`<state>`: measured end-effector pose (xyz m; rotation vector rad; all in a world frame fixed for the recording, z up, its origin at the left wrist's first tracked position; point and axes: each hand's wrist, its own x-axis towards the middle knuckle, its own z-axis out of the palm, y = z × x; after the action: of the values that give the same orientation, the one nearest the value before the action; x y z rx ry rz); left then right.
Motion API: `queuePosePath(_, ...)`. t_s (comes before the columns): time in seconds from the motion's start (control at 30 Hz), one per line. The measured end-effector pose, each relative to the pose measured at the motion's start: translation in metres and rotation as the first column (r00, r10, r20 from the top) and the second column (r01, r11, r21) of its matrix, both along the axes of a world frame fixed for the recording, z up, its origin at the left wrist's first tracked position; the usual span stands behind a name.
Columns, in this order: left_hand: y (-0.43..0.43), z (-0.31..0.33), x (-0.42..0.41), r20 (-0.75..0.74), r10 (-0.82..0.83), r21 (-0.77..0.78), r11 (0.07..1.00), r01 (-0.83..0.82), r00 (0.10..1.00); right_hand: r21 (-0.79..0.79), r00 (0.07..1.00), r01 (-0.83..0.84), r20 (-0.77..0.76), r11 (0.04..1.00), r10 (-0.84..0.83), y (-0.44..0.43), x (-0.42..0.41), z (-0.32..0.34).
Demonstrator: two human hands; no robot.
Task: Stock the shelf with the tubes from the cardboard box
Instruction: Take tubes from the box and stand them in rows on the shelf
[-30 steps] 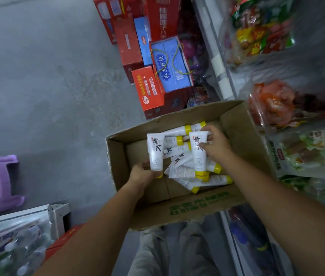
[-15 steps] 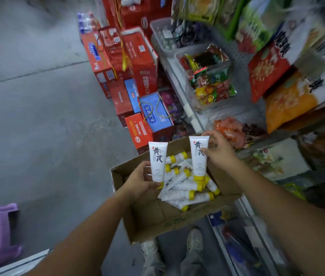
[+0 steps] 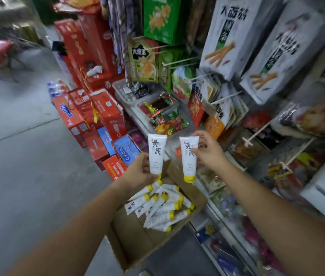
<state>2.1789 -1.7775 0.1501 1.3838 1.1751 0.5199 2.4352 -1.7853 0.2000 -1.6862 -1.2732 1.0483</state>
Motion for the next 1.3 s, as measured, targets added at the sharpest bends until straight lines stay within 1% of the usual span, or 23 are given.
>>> queuePosePath(0.1,0.002,0.039,0.023,-0.005,-0.034,0.063,0.997,0.034,0.999,0.068,0.999,0.049,0.019,0.997,-0.05,-0.013,0.021,0.045)
queuePosePath(0.23,0.0,0.082,0.05,-0.031,-0.082,0.156,0.984,0.086,0.996,0.147,0.99,0.141,-0.002,0.979,-0.142,-0.04,0.041,0.096)
queuePosePath(0.37,-0.02,0.122,0.078,-0.024,-0.154,0.204,0.966,0.156,0.988,0.194,0.982,0.167,0.057,0.967,-0.181,-0.071,0.062,0.132)
queuePosePath(0.5,-0.046,0.159,0.1,-0.013,-0.213,0.285,0.936,0.208,0.977,0.256,0.971,0.196,0.082,0.946,-0.224,-0.108,0.079,0.166)
queuePosePath(0.7,-0.084,0.209,0.13,0.018,-0.277,0.355,0.9,0.253,0.961,0.344,0.964,0.234,0.04,0.909,-0.264,-0.16,0.099,0.212)
queuePosePath(0.8,-0.098,0.227,0.145,0.029,-0.321,0.394,0.874,0.285,0.947,0.371,0.953,0.263,0.045,0.891,-0.3,-0.183,0.107,0.235)
queuePosePath(0.9,-0.106,0.243,0.159,0.043,-0.376,0.4,0.856,0.329,0.926,0.386,0.937,0.309,0.032,0.869,-0.348,-0.204,0.116,0.254)
queuePosePath(1.1,-0.121,0.272,0.196,0.045,-0.487,0.437,0.794,0.421,0.872,0.402,0.873,0.438,0.025,0.804,-0.487,-0.258,0.135,0.275)
queuePosePath(1.3,-0.158,0.279,0.241,0.078,-0.638,0.447,0.71,0.545,0.766,0.394,0.789,0.577,-0.041,0.716,-0.613,-0.327,0.148,0.288)
